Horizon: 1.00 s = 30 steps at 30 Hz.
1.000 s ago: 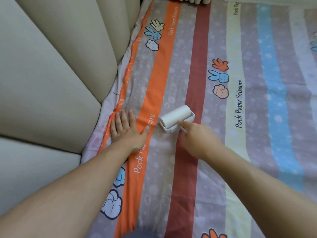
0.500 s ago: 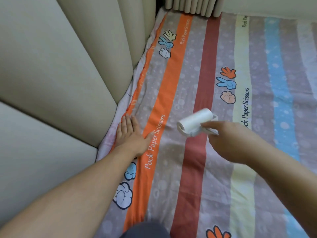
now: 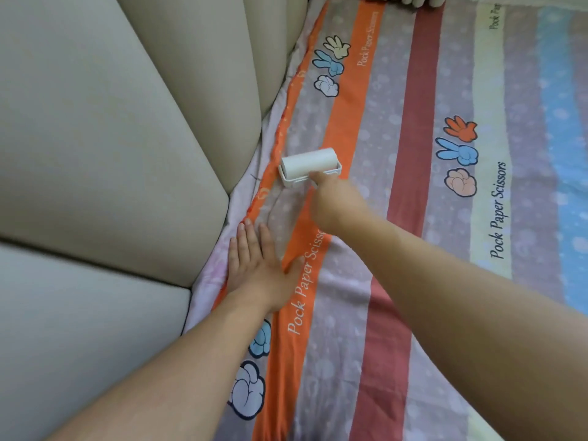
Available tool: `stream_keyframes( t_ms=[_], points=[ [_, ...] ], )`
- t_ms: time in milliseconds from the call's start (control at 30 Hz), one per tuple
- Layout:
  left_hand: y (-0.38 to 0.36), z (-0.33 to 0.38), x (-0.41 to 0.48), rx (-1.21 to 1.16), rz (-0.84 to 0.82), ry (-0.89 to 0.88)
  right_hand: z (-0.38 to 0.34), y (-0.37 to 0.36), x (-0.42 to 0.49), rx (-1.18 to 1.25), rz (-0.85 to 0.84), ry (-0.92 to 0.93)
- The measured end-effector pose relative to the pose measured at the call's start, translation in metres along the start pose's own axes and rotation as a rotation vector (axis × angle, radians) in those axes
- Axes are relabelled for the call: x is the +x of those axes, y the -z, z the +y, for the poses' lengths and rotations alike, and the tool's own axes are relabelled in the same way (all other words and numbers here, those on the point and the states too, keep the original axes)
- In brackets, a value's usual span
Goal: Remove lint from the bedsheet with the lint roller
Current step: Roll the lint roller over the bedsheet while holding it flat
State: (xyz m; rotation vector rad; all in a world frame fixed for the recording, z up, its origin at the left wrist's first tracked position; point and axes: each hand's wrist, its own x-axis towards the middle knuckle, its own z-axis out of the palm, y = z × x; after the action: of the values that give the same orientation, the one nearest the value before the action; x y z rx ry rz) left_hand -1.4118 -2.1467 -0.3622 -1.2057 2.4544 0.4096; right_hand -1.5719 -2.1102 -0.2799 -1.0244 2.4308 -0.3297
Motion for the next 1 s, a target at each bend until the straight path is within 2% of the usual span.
stream_keyframes(
  t_ms=[133,233,400,567,633,733,800,900,1000],
  points=[
    [0.008,-0.001,-0.002,0.018,-0.076,-0.009,0.032,-0.007,-0.041,-0.077,-0.067,0.025],
    [0.010,-0.004,-0.005,0.008,-0.074,-0.036,0.052,-0.013,-0.079,-0.124,-0.078,0.010],
    [0.012,-0.010,-0.020,0.044,0.016,-0.090,0.076,-0.014,-0.131,-0.138,-0.115,-0.021],
    [0.017,-0.012,-0.035,0.083,0.026,-0.031,0.100,-0.006,-0.186,-0.185,-0.177,-0.042],
    [0.016,-0.008,-0.040,0.107,0.093,-0.023,0.106,0.009,-0.199,-0.226,-0.247,-0.085],
    [0.012,0.005,-0.058,0.091,0.202,-0.115,0.099,0.039,-0.199,-0.272,-0.308,-0.144],
    [0.003,0.010,-0.071,0.029,0.213,-0.130,0.084,0.051,-0.189,-0.257,-0.236,-0.110],
    [-0.019,-0.002,-0.084,-0.086,0.281,-0.059,0.046,0.041,-0.157,-0.148,-0.071,0.003],
    [-0.040,-0.029,-0.089,-0.105,0.322,-0.075,0.004,0.009,-0.105,-0.035,-0.036,0.088]
  ],
)
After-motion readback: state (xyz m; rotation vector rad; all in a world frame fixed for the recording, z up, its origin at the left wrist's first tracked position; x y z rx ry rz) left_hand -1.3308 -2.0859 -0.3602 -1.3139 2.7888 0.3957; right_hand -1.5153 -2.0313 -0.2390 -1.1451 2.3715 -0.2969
